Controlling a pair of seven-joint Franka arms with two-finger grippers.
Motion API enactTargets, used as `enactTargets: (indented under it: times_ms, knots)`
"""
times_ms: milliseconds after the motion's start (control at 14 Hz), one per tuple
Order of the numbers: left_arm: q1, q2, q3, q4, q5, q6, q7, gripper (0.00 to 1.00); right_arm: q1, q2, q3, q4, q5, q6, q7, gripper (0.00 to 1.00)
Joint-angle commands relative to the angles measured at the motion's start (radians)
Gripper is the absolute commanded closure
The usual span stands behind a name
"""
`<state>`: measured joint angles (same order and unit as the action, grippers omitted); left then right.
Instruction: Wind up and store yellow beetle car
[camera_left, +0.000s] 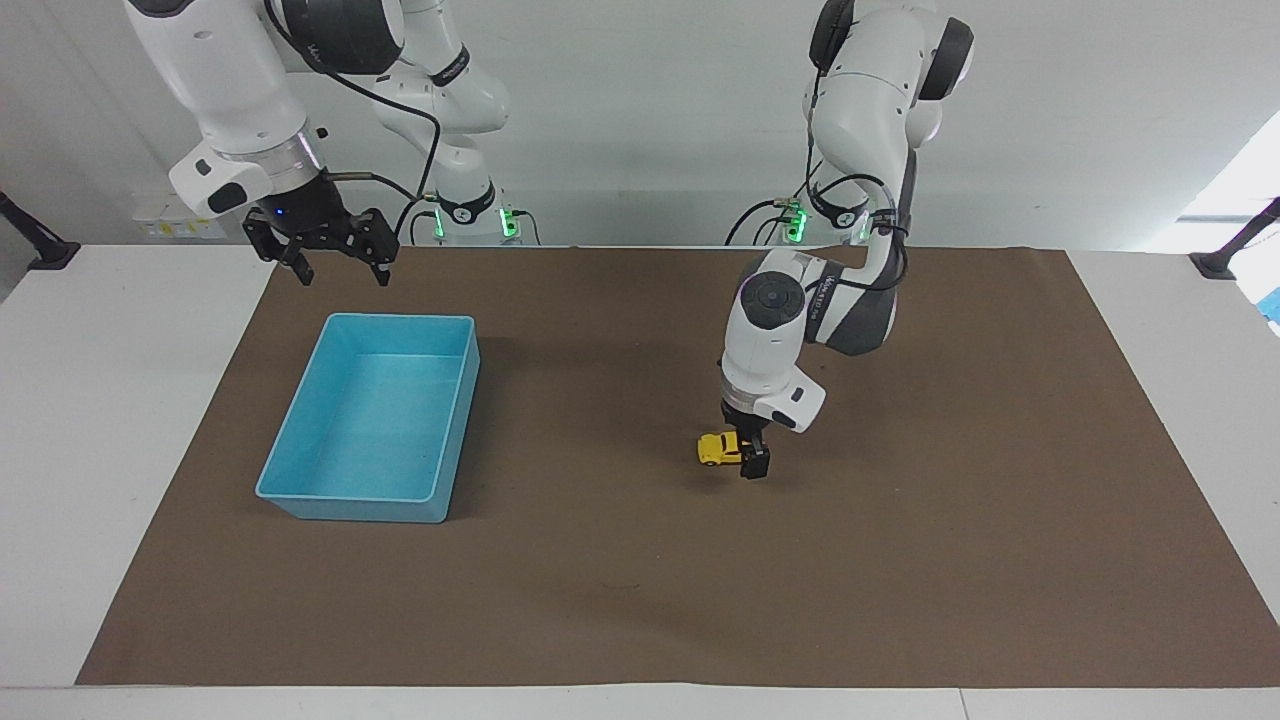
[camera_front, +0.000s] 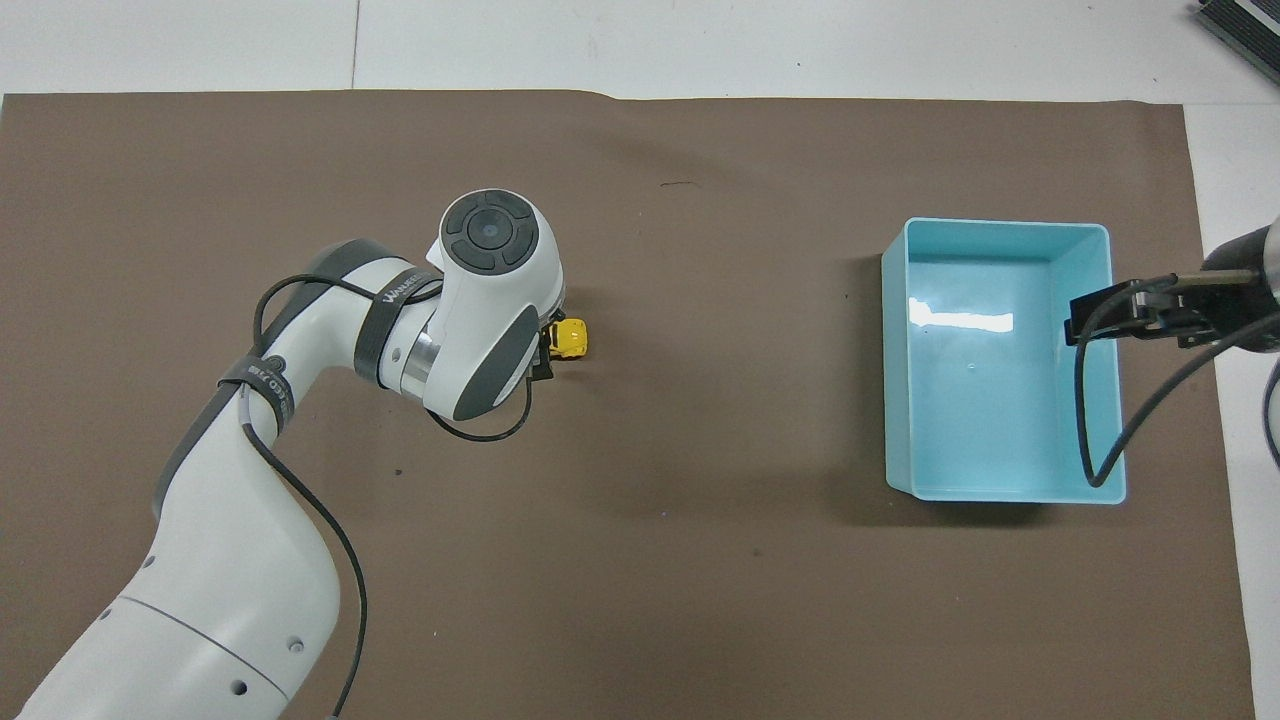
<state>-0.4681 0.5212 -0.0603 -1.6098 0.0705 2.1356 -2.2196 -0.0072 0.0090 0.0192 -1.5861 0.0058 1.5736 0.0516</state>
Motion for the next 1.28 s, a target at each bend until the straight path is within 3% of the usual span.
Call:
enactTargets:
  times_ms: [0, 71, 142, 356, 499, 1211]
  knots:
    - [-0.023, -0.015, 0.010, -0.039, 0.026, 0.020, -0.025, 0.00, -0.013, 0.006, 0.007, 0.011, 0.014, 0.006, 0.008, 0.00]
    - [-0.024, -0.017, 0.010, -0.045, 0.026, 0.023, -0.025, 0.00, -0.013, 0.006, 0.007, 0.011, 0.016, 0.006, 0.008, 0.00]
    - [-0.024, -0.017, 0.010, -0.045, 0.026, 0.027, -0.025, 0.08, -0.013, 0.006, 0.007, 0.011, 0.014, 0.006, 0.008, 0.00]
    - [-0.023, -0.018, 0.010, -0.048, 0.026, 0.026, 0.010, 0.74, -0.013, 0.006, 0.007, 0.011, 0.014, 0.006, 0.008, 0.00]
    - [-0.024, -0.023, 0.010, -0.059, 0.026, 0.021, 0.069, 1.00, -0.013, 0.006, 0.007, 0.011, 0.016, 0.006, 0.008, 0.00]
    - [0.006, -0.049, 0.010, -0.130, 0.023, 0.029, 0.143, 1.00, -0.013, 0.006, 0.007, 0.011, 0.016, 0.006, 0.008, 0.00]
